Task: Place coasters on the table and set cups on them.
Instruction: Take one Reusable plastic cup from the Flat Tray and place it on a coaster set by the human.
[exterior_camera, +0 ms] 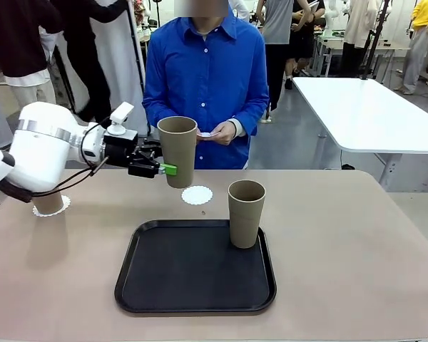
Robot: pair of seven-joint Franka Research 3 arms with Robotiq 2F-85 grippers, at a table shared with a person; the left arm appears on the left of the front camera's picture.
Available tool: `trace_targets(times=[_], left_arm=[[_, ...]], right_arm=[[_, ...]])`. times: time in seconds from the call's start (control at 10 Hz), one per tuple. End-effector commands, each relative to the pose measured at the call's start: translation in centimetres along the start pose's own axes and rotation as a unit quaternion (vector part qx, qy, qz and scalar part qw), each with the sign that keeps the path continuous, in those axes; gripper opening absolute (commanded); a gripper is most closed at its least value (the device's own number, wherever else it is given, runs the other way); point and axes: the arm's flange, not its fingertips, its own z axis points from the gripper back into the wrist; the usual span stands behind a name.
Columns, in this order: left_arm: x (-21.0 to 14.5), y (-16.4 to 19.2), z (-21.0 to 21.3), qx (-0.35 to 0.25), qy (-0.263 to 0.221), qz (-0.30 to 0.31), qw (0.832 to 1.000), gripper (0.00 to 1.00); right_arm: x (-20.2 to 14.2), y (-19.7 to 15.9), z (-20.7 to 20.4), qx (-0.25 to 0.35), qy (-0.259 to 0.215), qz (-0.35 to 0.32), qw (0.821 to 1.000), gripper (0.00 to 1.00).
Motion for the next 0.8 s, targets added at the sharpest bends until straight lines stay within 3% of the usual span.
trace_targets(times=[0.0, 0.3, 0.7], left_arm=[[0.2, 2.1, -1.0, 0.003, -0.003, -0.009, 1.000, 0.82], [1.5, 2.5, -1.4, 0.000, -0.007, -0.010, 1.000, 0.82], [0.3, 2.4, -1.1, 0.000, -0.004, -0.013, 1.000, 0.82]], right_arm=[[-0.1, 0.0, 0.0, 0.006, 0.000, 0.003, 1.000, 1.00], [-0.1, 0.0, 0.0, 0.006, 0.000, 0.003, 1.000, 1.00], [-0.1, 0.0, 0.0, 0.006, 0.000, 0.003, 1.000, 1.00]])
